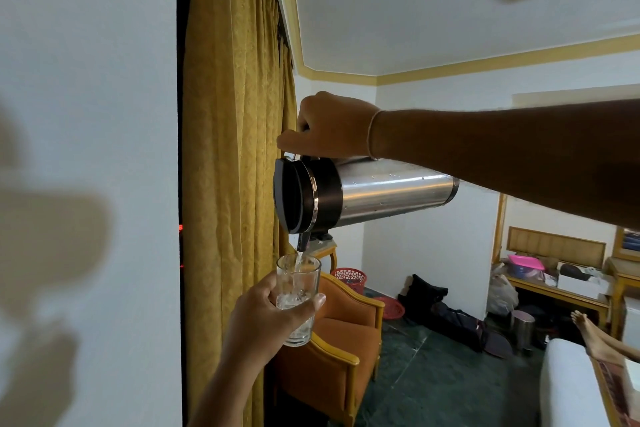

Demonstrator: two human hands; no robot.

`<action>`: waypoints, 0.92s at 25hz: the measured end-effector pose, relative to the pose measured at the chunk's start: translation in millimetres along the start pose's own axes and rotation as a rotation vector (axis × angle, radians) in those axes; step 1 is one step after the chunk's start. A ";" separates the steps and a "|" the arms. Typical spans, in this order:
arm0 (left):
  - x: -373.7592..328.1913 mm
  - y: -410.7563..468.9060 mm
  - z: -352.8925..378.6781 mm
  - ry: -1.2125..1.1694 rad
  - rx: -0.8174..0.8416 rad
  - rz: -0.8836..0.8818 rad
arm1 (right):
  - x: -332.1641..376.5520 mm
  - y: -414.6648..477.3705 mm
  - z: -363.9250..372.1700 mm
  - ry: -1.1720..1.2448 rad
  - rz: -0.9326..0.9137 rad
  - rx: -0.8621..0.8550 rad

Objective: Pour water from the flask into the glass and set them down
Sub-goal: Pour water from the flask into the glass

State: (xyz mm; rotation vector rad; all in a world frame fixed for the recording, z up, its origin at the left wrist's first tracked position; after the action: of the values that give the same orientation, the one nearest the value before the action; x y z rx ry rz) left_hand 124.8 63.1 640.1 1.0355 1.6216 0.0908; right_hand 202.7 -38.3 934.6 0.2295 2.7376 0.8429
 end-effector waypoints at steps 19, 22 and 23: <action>4.8 -7.3 8.1 -0.017 0.047 -0.057 | 5.4 -14.6 -2.6 -0.045 -0.009 -0.017; 1.9 -7.3 6.8 -0.022 0.051 -0.062 | 5.2 -15.8 -4.3 -0.048 -0.015 -0.013; 1.3 -7.3 6.1 -0.022 0.051 -0.061 | 4.9 -15.5 -5.1 -0.052 -0.016 -0.014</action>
State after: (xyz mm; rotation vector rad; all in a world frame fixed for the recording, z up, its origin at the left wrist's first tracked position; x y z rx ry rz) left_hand 125.8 56.7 633.0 1.0214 1.6417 -0.0026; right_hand 195.4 -52.6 928.8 0.2230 2.6815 0.8395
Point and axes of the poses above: each hand's wrist, its own y-axis towards the middle knuckle, its own z-axis out of the palm, x = y × z, the point moved 3 cm from there along y, towards the middle knuckle, and after that the axes turned 4 degrees about z, right-handed, at the moved point
